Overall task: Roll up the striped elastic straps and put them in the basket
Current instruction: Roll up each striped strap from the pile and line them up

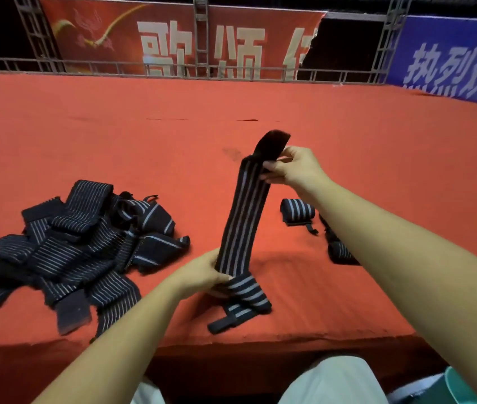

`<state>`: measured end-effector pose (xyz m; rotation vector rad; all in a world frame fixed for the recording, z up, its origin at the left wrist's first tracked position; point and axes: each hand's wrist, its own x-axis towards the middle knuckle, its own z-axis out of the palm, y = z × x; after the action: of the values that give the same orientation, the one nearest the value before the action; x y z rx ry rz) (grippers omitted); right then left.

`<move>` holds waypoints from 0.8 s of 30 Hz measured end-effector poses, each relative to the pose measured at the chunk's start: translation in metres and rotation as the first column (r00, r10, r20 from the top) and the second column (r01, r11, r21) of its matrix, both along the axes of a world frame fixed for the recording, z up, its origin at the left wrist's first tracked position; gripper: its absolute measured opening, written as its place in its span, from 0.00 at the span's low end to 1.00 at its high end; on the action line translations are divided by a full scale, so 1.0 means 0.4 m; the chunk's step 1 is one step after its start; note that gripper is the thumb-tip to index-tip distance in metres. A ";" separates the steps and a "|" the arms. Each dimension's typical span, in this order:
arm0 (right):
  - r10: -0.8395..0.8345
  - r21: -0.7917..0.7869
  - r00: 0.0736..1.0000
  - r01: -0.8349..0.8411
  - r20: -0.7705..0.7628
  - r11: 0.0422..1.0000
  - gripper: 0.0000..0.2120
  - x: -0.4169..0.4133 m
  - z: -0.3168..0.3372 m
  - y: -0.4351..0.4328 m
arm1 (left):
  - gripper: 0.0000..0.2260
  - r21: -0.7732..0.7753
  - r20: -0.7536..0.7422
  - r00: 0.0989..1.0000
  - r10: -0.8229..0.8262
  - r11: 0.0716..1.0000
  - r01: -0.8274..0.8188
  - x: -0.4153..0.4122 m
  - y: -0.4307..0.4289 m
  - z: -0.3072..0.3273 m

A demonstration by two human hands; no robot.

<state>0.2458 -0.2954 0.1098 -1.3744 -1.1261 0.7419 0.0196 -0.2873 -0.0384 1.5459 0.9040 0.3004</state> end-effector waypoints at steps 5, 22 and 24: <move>-0.129 0.063 0.991 0.131 -0.032 0.989 0.04 0.018 -0.011 -0.004 | 0.09 -0.003 0.024 0.973 0.229 0.973 -0.229 -0.007 0.044 0.005; -0.323 0.114 0.942 0.312 0.091 0.943 0.03 0.125 -0.006 0.008 | 0.11 0.041 0.086 0.974 0.209 0.976 -0.213 -0.019 0.073 0.048; -0.344 0.103 0.934 0.335 0.094 0.937 0.03 0.128 -0.003 0.023 | 0.11 -0.187 0.359 0.921 0.148 0.979 -0.084 -0.011 0.039 0.088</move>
<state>0.2970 -0.2863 0.1088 -1.5021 -0.9573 0.3667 0.0150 -0.2715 -0.0032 1.2265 0.7010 0.5690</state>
